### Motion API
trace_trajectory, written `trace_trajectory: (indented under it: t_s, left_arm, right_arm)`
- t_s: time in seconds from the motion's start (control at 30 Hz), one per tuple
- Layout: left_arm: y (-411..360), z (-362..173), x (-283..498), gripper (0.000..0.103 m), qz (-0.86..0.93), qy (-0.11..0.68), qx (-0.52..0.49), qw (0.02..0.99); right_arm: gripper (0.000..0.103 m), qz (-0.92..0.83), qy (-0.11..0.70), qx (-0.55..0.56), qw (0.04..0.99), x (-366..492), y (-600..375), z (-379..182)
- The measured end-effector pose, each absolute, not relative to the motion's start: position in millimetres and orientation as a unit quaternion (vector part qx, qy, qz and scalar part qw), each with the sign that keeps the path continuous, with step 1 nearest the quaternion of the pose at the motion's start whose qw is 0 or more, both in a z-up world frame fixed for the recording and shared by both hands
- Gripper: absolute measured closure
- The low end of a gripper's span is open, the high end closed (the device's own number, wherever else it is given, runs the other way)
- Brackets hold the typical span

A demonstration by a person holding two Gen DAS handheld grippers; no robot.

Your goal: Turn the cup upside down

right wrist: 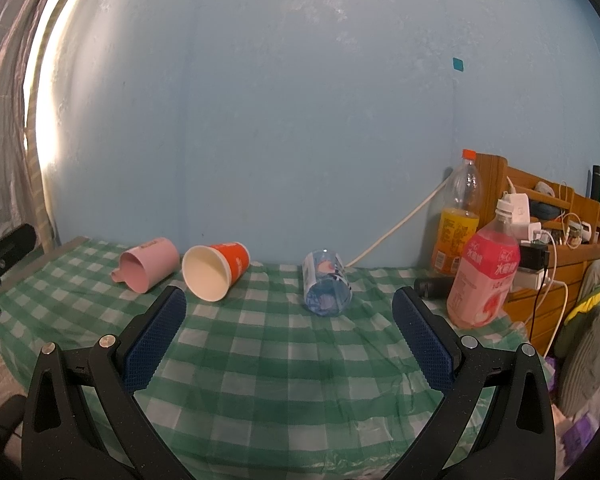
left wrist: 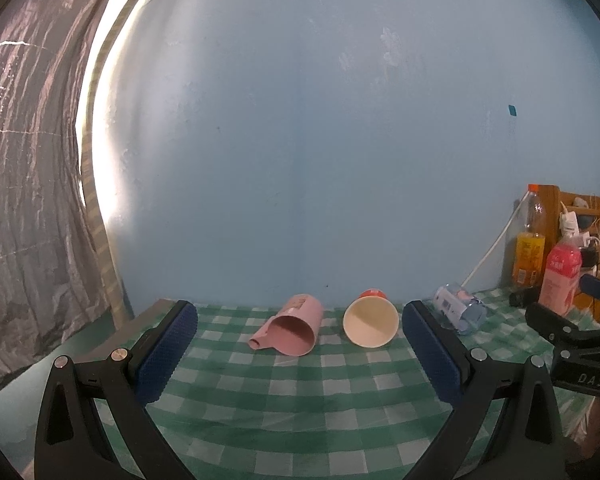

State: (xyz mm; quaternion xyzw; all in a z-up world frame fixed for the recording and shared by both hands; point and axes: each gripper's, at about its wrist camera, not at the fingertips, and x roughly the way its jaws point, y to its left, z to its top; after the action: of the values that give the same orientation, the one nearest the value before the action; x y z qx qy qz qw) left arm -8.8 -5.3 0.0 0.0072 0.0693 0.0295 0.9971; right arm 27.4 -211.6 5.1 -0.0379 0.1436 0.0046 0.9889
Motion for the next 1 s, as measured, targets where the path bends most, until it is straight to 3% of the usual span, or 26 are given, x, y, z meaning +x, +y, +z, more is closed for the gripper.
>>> trace_trajectory:
  t_s: [0.57,1.0]
  left_arm:
    - [-8,-7,1,0.000,0.027,0.073,0.017,0.997]
    - [7,-13,85,0.000,-0.005,0.186,-0.004,0.983]
  right_arm:
    - [0.001,0.012,0.158,-0.038,0.987,38,-209,3]
    - [0.002,0.079,0.274,-0.019,0.958,118,-197,1]
